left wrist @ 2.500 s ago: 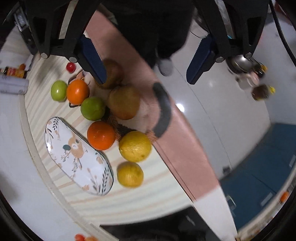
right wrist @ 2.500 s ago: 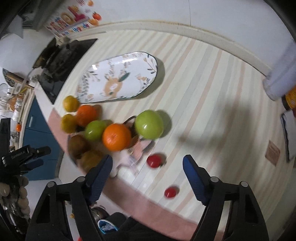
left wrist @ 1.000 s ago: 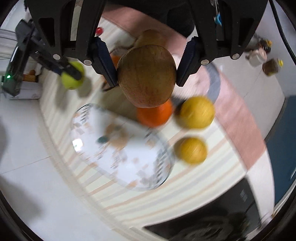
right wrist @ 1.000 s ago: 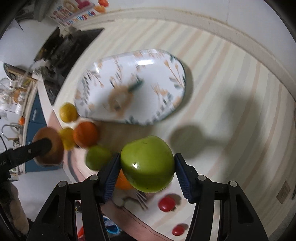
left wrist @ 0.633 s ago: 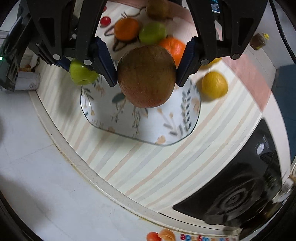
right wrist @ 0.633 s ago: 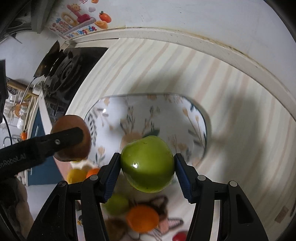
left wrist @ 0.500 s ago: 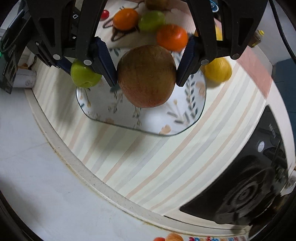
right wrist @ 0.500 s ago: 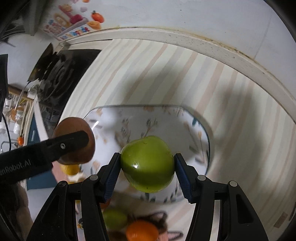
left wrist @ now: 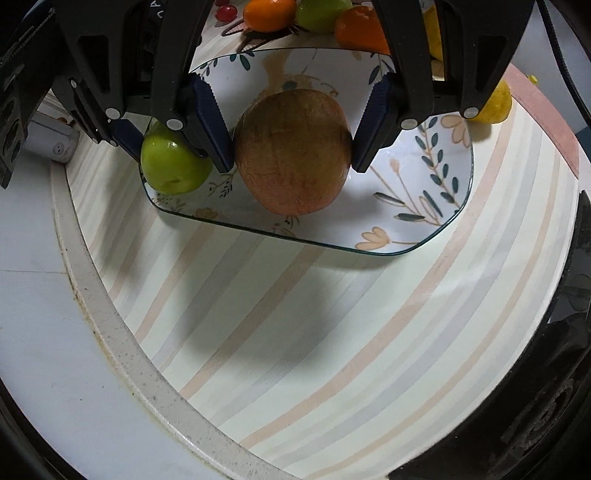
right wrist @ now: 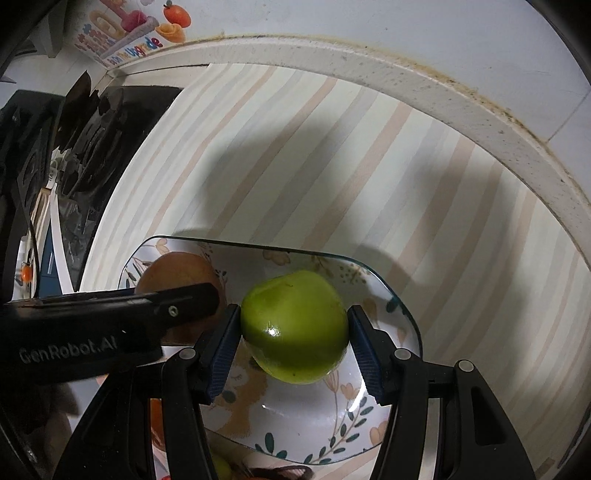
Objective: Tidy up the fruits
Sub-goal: 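Place the brown pear and green apple onto the floral plate, opening both tools, then grasp the second brown pear with the left tool while the right tool grasps an orange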
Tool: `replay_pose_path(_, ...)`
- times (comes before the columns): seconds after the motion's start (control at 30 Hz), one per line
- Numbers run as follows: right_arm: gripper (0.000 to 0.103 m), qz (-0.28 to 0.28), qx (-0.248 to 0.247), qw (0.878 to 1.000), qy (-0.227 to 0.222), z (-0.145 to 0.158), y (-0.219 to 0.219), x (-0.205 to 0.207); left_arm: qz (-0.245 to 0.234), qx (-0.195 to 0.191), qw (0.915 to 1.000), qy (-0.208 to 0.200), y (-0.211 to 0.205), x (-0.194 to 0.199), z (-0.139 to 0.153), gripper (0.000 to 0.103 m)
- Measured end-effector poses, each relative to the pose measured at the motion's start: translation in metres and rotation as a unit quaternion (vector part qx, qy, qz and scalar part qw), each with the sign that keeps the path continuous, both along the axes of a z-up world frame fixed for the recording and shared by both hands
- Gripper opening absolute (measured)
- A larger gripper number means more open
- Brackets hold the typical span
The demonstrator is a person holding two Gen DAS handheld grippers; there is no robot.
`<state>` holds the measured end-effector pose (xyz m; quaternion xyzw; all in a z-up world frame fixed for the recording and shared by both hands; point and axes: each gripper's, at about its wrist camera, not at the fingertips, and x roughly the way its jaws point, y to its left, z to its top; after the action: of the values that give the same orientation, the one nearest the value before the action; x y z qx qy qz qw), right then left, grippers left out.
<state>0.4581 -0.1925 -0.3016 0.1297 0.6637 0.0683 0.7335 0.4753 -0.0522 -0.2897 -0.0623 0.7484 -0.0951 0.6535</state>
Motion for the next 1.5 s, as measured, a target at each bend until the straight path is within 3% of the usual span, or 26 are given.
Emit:
replay_pose_path(0.23,0.062,-0.003,0.016,0.999,0.033,-0.013,-0.001,0.003,-0.007,0.021,0.9997,0.009,-0.007,0.000,-0.005,0.064)
replay_pose_path(0.27,0.065,-0.004,0.019,0.999,0.033,-0.012,-0.002,0.003,-0.007,0.022,0.9997,0.009,-0.011,0.003,-0.007,0.066)
replay_pose_path(0.33,0.089,-0.006,0.024,0.999,0.030,-0.008,-0.005,0.000,-0.001,0.020,0.9998,-0.001,-0.010,0.003,-0.002,0.081)
replay_pose_path(0.4,0.090,-0.004,0.017,0.999,0.031,-0.002,-0.006,-0.003,-0.001,0.021,0.9997,-0.013,-0.009,0.004,0.006,0.090)
replay_pose_path(0.63,0.091,0.017,-0.025,0.999,0.041,0.014,-0.007,-0.030,-0.007,0.060,0.9969,-0.051,0.001,-0.018,0.033,0.091)
replay_pose_path(0.9,0.091,0.032,-0.040,0.998,0.028,0.037,-0.007,-0.081,-0.005,0.105,0.9892,-0.102,0.026,-0.070,0.066,0.091)
replay_pose_path(1.5,0.091,0.049,-0.057,0.995,-0.066,0.149,-0.003,-0.164,0.011,0.103,0.9757,-0.193,0.043,-0.169,0.156,0.091)
